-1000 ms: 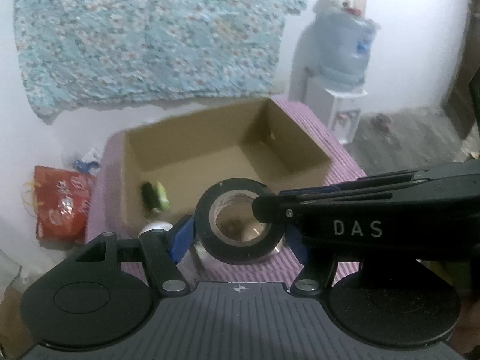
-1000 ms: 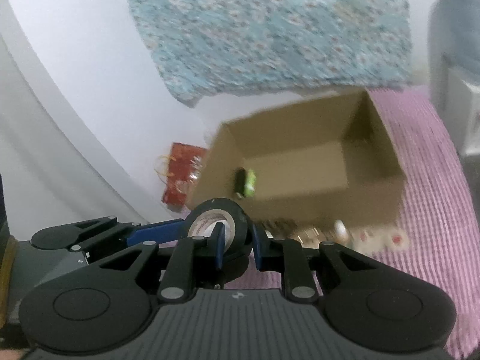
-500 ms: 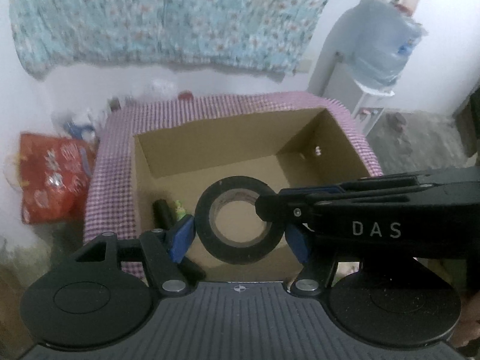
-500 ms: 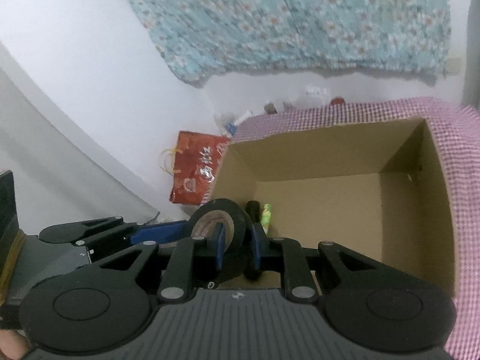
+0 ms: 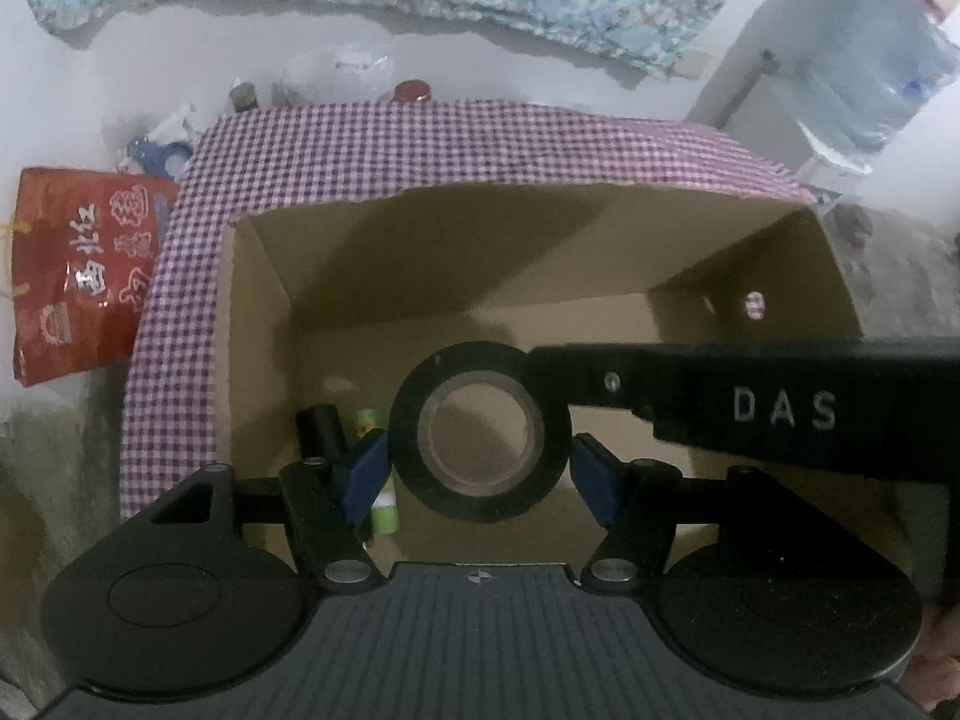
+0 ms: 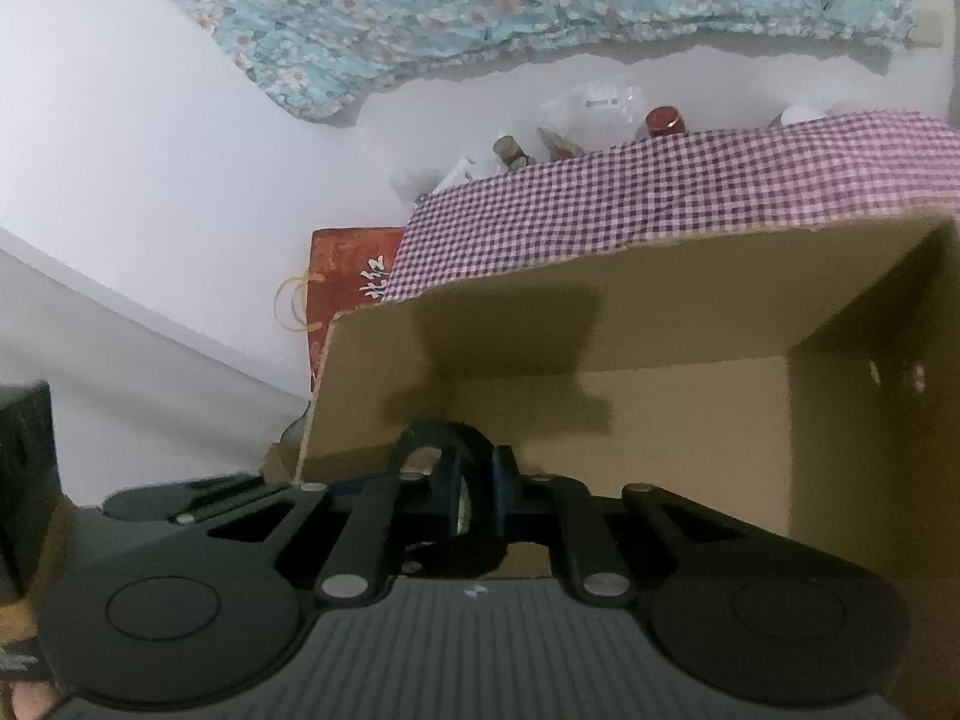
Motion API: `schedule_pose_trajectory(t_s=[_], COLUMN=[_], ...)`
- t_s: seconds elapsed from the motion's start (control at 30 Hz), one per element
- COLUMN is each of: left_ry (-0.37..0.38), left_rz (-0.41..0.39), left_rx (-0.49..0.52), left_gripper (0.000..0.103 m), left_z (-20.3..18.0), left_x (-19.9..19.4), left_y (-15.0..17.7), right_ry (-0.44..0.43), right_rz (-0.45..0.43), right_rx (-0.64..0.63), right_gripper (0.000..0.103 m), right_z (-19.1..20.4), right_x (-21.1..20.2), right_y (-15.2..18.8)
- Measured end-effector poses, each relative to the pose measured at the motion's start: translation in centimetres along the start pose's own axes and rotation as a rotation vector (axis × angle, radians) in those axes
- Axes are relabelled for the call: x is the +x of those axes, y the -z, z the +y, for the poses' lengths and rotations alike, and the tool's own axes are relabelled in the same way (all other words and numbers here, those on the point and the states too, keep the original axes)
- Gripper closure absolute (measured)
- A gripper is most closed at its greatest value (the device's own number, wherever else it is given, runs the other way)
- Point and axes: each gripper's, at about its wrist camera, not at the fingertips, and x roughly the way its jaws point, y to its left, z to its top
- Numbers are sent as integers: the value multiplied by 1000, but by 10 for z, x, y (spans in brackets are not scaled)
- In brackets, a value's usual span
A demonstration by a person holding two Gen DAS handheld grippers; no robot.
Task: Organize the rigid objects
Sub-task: 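Carry the tape roll into the box and open the right gripper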
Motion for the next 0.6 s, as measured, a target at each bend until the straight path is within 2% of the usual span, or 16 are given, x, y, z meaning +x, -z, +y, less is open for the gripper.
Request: schedule_pose_trajectory(t_s=[0.13,0.33,0.6], left_ry=[-21,-9,20], left_rz=[12,-11,-65], left_rx=[-30,-36,-24], left_gripper=[38,38,38], left_z=[6,5,-2], left_x=[11,1,-28], left_y=[-3,-3,3], right_ry=[12,51,38], right_rz=[11,7,-31], right_rx=[11,23,4], right_gripper=[93,93,93], right_z=[-8,-15,-6], right_x=[17,33,1], right_y=[-7,-11,-2])
